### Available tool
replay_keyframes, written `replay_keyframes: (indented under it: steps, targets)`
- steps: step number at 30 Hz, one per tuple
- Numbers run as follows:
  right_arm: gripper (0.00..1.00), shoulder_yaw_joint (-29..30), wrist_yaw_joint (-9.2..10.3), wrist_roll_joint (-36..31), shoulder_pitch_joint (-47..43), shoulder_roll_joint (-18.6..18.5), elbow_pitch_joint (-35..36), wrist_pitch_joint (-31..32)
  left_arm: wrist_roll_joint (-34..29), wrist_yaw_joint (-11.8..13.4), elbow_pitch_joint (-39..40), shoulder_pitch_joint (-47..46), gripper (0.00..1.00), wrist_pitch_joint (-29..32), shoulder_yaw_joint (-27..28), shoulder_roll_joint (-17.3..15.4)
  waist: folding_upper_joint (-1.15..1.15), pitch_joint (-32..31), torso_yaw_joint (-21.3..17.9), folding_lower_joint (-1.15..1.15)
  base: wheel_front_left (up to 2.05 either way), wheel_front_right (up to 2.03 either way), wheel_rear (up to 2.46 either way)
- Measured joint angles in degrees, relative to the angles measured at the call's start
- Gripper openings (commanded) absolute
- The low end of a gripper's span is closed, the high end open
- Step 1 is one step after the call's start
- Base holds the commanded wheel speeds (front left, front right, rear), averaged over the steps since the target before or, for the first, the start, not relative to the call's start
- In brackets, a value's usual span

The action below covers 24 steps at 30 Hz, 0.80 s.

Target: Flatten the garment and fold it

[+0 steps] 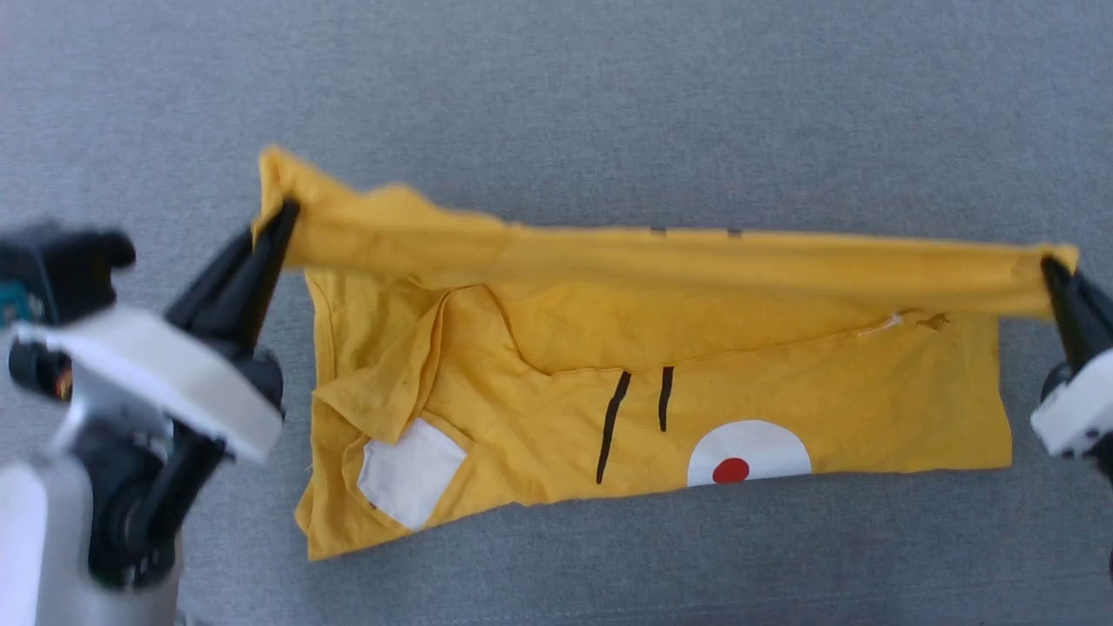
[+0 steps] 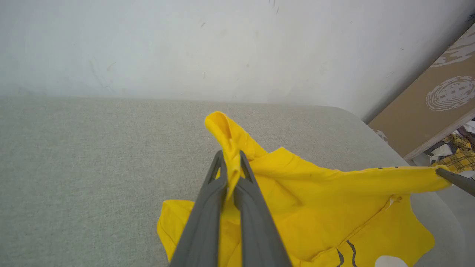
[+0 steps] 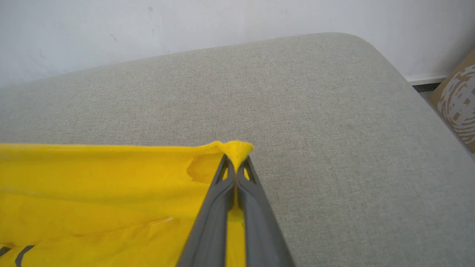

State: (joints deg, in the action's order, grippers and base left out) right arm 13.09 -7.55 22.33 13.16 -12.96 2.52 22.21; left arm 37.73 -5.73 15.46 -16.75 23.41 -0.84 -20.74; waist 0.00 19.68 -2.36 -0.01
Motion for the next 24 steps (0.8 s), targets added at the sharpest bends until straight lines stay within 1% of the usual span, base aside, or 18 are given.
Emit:
replay_keyframes:
  steps: [5, 10, 14, 20, 24]
  targets:
    - [0.00, 1.5, -0.01, 1.4, -5.6, 1.7, 2.1, 0.8, 1.9, 1.3, 3.6, 9.4, 0.00, 0.7, 1.1, 0.1, 0.00, -0.8, 0.8, 0.00, 0.00, 0.00, 0.00]
    - [0.00, 1.3, 0.00, 2.0, -9.2, 2.3, 2.3, 3.4, 3.4, 2.0, 3.2, 15.0, 0.00, 1.3, 0.8, 1.4, 0.00, -1.1, 1.4, 0.01, 0.00, 0.00, 0.00]
    - [0.00, 0.8, 0.00, 2.0, -10.6, 1.9, 1.8, 5.8, 4.6, 2.4, 0.7, 16.8, 0.00, 2.5, 0.4, 1.7, 0.00, -1.1, 1.6, 0.01, 0.00, 0.00, 0.00]
    - [0.00, -0.1, 0.00, 1.8, -11.2, 1.2, -0.8, 9.1, 5.6, 3.8, -4.0, 17.6, 0.00, 7.4, -1.4, 1.5, 0.00, -0.9, 1.7, 0.01, 0.00, 0.00, 0.00]
    - [0.00, -0.6, 0.00, 1.0, -11.1, 0.9, -3.2, 9.6, 5.6, 4.4, -7.0, 17.4, 0.00, 9.3, -2.5, 1.3, 0.00, -0.7, 1.7, 0.01, 0.00, 0.00, 0.00]
